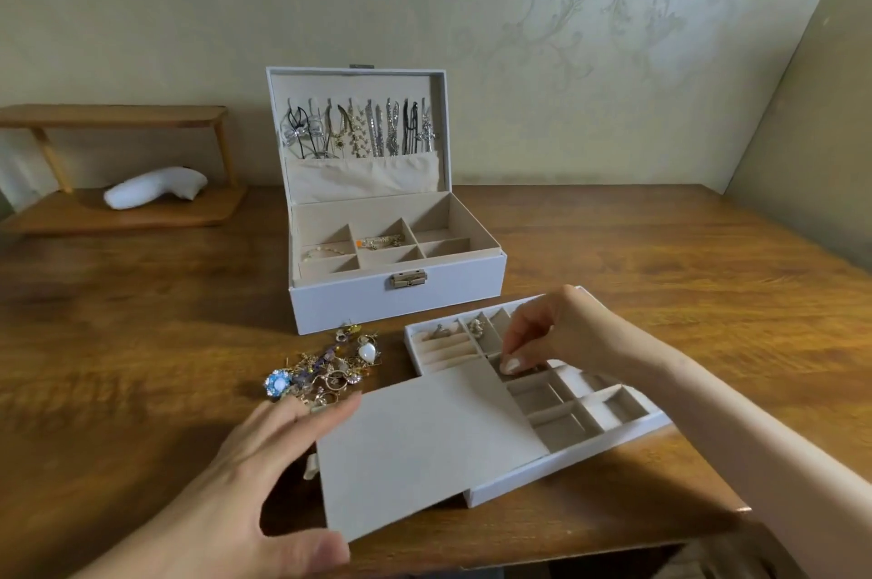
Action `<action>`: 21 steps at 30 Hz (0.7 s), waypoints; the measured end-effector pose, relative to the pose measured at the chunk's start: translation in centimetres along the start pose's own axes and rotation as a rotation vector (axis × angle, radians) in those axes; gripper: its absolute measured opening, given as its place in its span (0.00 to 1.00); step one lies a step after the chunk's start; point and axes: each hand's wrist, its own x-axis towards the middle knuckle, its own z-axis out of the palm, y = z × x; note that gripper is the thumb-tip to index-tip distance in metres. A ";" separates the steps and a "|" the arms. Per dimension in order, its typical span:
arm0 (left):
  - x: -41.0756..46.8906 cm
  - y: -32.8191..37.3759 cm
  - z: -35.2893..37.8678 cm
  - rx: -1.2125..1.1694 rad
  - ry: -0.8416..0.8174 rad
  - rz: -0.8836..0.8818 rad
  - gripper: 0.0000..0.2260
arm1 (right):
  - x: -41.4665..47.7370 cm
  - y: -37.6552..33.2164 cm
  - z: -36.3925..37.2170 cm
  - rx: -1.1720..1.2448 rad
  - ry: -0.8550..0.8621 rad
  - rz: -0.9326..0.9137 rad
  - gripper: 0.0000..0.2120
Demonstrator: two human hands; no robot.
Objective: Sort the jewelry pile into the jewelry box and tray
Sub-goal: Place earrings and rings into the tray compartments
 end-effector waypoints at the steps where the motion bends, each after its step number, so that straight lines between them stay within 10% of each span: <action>1: 0.1 -0.4 0.0 0.016 0.052 0.024 0.39 | -0.1 0.0 0.2 -0.018 0.016 0.021 0.05; 12: 2.7 -0.8 -4.1 -0.013 0.478 0.002 0.09 | -0.4 1.1 1.3 -0.229 0.148 0.085 0.03; 21: 7.5 -0.6 -4.1 0.227 0.359 -0.022 0.02 | -0.1 1.3 -0.9 -0.016 0.276 -0.008 0.05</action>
